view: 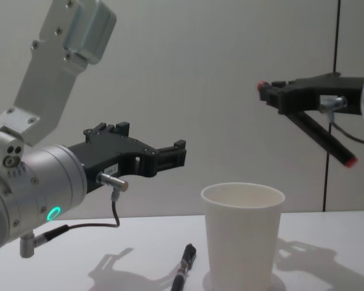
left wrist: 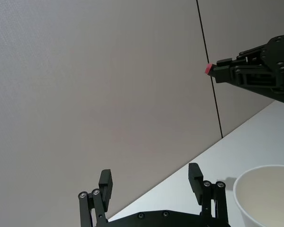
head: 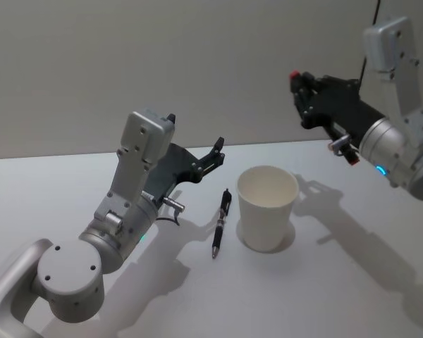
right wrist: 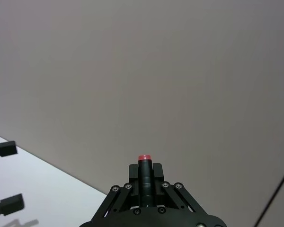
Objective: Place the pen into the pen holder.
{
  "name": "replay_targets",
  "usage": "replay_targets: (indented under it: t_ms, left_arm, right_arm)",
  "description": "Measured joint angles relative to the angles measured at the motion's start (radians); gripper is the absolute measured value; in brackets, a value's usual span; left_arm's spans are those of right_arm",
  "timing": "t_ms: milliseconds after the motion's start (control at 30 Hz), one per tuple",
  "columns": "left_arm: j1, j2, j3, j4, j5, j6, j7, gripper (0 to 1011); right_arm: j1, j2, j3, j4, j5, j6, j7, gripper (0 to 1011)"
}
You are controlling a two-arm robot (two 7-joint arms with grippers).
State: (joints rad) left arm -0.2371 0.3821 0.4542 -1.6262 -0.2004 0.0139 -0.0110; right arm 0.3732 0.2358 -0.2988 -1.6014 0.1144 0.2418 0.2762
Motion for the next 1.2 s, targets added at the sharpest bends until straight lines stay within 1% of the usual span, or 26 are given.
replay_targets:
  t_ms: [67,300,400,500,600,700,900,1200]
  left_arm:
    - [0.000,0.000,0.000,0.000,0.000,0.000,0.000,1001]
    - [0.000,0.000,0.000,0.000,0.000,0.000,0.000,1001]
    - [0.000,0.000,0.000,0.000,0.000,0.000,0.000,1001]
    - [0.000,0.000,0.000,0.000,0.000,0.000,0.000,1001]
    - [0.000,0.000,0.000,0.000,0.000,0.000,0.000,1001]
    - [0.000,0.000,0.000,0.000,0.000,0.000,0.000,1001]
    - [0.000,0.000,0.000,0.000,0.000,0.000,0.000,1001]
    - [0.000,0.000,0.000,0.000,0.000,0.000,0.000,1001]
  right_arm:
    - [0.000,-0.003,-0.004,0.005,0.003,-0.018,0.007,166]
    - [0.005,-0.030,-0.025,0.029,0.026,-0.113,0.054,166]
    - [0.009,-0.039,-0.032,0.035,0.036,-0.142,0.071,166]
    - [0.019,-0.056,-0.044,0.044,0.053,-0.187,0.098,166]
    - [0.025,-0.068,-0.051,0.050,0.062,-0.213,0.114,166]
    - [0.035,-0.084,-0.062,0.061,0.073,-0.255,0.141,166]
    - [0.039,-0.098,-0.077,0.077,0.074,-0.308,0.161,166]
    - [0.027,-0.097,-0.086,0.100,0.062,-0.358,0.160,166]
